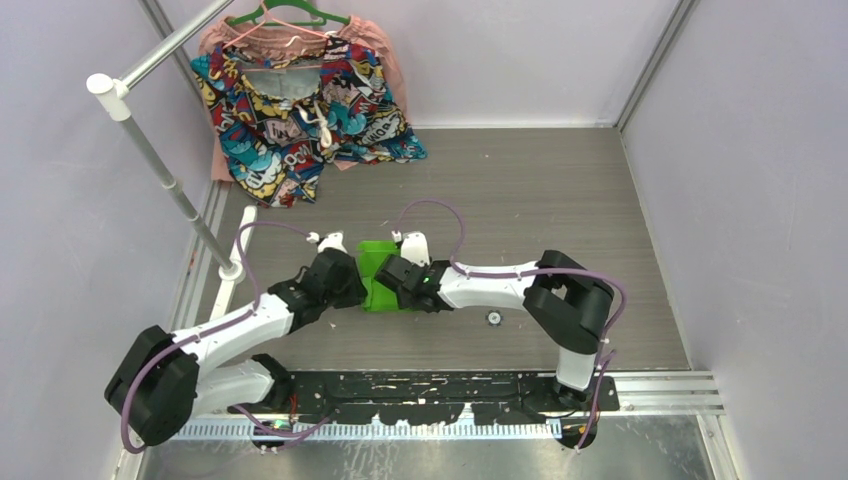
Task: Fold the paper box
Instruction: Fold the paper box at the center of the board.
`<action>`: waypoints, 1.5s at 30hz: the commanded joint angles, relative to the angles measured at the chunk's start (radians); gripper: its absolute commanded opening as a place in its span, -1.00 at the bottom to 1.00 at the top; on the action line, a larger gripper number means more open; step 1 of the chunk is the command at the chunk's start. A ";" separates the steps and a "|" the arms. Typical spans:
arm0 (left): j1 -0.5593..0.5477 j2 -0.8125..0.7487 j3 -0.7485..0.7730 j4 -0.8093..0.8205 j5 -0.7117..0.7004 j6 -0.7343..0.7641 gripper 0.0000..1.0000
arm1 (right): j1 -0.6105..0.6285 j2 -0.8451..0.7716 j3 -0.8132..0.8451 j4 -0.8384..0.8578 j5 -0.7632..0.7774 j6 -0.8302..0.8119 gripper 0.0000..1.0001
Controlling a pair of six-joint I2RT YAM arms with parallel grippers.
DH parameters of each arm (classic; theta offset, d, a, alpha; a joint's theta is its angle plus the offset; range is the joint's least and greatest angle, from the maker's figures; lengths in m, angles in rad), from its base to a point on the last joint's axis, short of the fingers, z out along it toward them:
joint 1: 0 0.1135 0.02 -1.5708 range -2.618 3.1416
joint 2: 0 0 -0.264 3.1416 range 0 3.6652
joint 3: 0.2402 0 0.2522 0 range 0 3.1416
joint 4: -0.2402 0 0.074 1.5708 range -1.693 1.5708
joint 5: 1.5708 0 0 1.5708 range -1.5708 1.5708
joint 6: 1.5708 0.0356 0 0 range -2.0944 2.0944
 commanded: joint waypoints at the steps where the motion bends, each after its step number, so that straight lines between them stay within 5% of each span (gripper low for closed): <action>1: 0.004 0.027 0.010 0.085 0.017 0.001 -0.44 | -0.004 0.012 0.039 0.040 -0.009 0.005 -0.01; 18: 0.003 0.113 0.046 0.092 0.016 -0.003 -0.58 | -0.005 0.042 0.044 0.056 -0.028 0.007 -0.01; 45: -0.192 0.315 0.253 -0.207 -0.335 -0.013 -0.75 | -0.008 0.057 0.074 -0.024 -0.020 0.025 -0.01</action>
